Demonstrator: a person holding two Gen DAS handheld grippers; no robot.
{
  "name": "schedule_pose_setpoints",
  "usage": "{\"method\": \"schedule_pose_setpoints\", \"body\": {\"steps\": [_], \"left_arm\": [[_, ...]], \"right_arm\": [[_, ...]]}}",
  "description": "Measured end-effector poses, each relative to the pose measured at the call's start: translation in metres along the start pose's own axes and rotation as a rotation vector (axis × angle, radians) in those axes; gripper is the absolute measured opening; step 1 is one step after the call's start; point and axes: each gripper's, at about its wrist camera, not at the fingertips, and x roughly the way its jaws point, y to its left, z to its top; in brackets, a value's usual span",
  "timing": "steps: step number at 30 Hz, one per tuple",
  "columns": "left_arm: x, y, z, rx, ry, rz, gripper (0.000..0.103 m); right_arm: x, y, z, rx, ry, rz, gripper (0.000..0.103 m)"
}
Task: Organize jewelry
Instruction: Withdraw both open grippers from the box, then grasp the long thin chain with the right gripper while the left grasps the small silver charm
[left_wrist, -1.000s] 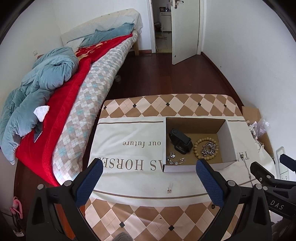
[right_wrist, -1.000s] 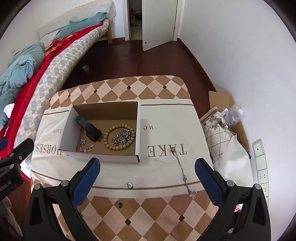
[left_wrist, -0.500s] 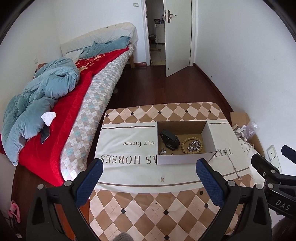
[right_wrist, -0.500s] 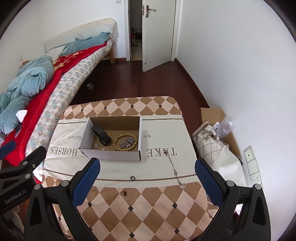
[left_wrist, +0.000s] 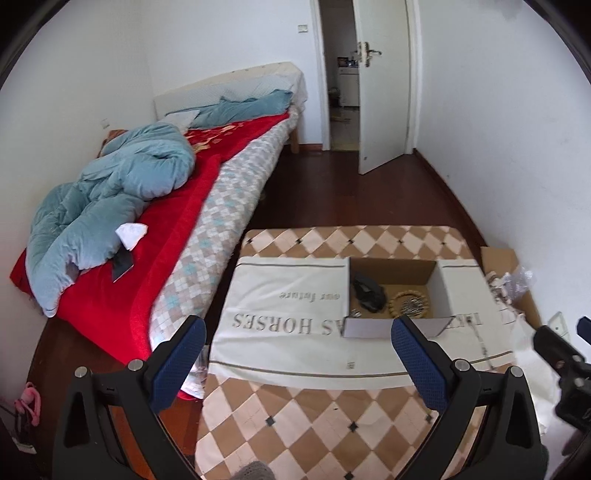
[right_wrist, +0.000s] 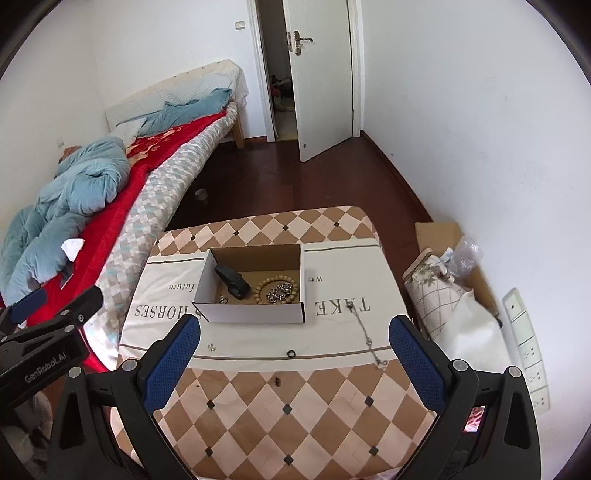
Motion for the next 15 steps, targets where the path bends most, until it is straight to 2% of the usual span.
{"method": "schedule_pose_setpoints", "body": {"steps": [5, 6, 7, 9, 15], "left_arm": [[0.042, 0.012, -0.028, -0.003, 0.085, 0.105, 0.102], [0.051, 0.014, -0.034, -0.002, 0.109, 0.118, 0.102], [0.060, 0.016, -0.041, 0.003, 0.131, 0.135, 0.102], [0.074, 0.018, -0.051, 0.015, 0.162, 0.161, 0.102], [0.112, 0.017, -0.068, 0.015, 0.236, 0.206, 0.103]], "right_arm": [[0.052, -0.025, -0.032, 0.083, 0.117, 0.009, 0.101], [0.064, -0.032, -0.041, 0.106, 0.143, 0.015, 0.089], [0.076, -0.039, -0.049, 0.122, 0.165, 0.004, 0.069], [0.096, -0.056, -0.062, 0.162, 0.198, -0.020, 0.057], [0.136, -0.117, -0.082, 0.272, 0.217, -0.084, 0.053]]}}
